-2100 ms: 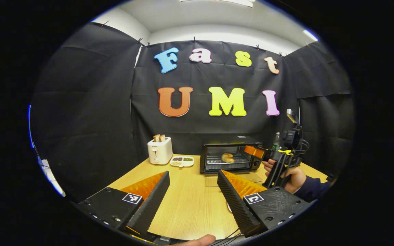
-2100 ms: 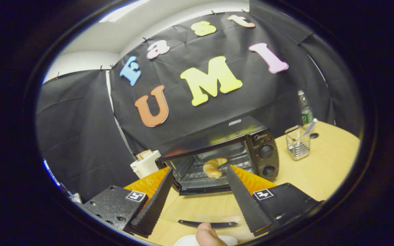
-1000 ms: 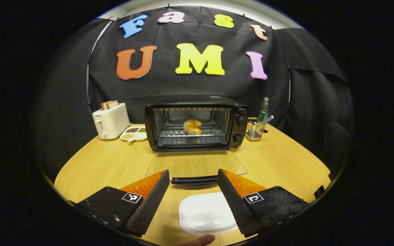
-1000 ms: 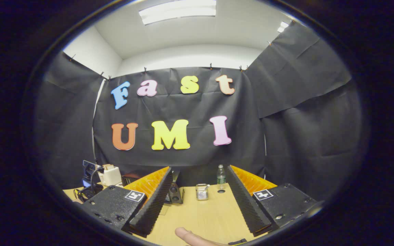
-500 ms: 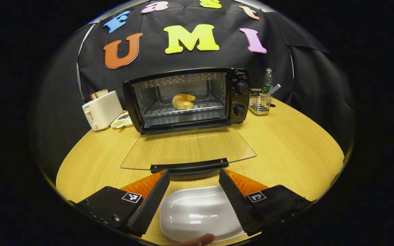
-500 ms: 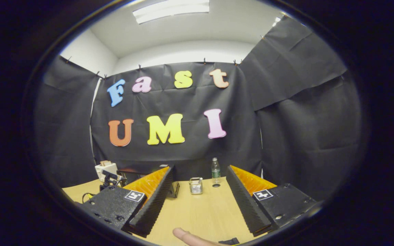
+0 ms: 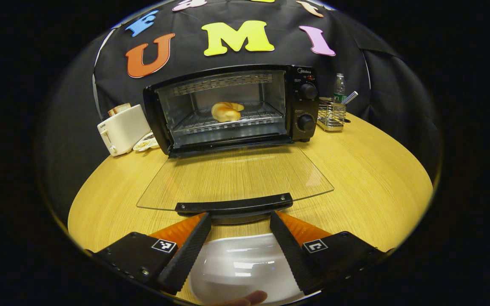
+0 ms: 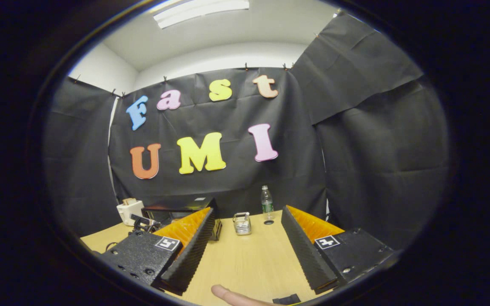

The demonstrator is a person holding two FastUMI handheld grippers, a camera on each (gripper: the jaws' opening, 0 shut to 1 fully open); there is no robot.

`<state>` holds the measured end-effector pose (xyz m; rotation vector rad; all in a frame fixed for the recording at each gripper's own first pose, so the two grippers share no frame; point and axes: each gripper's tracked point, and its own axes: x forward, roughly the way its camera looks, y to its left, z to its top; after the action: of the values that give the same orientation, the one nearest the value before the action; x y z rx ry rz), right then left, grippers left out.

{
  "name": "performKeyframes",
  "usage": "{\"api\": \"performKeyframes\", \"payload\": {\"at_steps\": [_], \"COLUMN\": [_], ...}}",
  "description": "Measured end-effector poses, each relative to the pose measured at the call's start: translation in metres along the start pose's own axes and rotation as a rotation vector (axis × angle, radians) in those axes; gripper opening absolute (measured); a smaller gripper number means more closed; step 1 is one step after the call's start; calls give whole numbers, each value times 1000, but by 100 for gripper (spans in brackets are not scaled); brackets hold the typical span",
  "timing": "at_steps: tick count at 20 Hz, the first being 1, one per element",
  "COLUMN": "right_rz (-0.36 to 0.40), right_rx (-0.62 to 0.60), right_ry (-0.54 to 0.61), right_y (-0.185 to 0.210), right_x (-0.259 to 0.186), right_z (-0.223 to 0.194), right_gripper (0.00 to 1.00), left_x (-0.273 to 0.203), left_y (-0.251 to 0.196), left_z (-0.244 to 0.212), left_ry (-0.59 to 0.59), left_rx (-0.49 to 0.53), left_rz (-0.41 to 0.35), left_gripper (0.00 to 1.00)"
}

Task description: Open the electric oven with the left hand, put the food in, and close the electric oven.

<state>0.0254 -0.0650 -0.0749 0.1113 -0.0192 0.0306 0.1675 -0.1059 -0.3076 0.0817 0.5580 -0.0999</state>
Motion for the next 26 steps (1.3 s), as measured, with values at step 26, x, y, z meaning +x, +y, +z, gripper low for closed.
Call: {"api": "performKeyframes", "payload": {"at_steps": [26], "right_rz": [1], "right_rx": [-17], "right_ry": [-45], "right_y": [2], "right_x": [-16], "right_z": [8], "right_gripper": [96], "left_x": [-26], "left_y": [19], "left_z": [88], "left_ry": [-53], "left_rx": [-54], "left_rz": [23], "left_gripper": [96]}}
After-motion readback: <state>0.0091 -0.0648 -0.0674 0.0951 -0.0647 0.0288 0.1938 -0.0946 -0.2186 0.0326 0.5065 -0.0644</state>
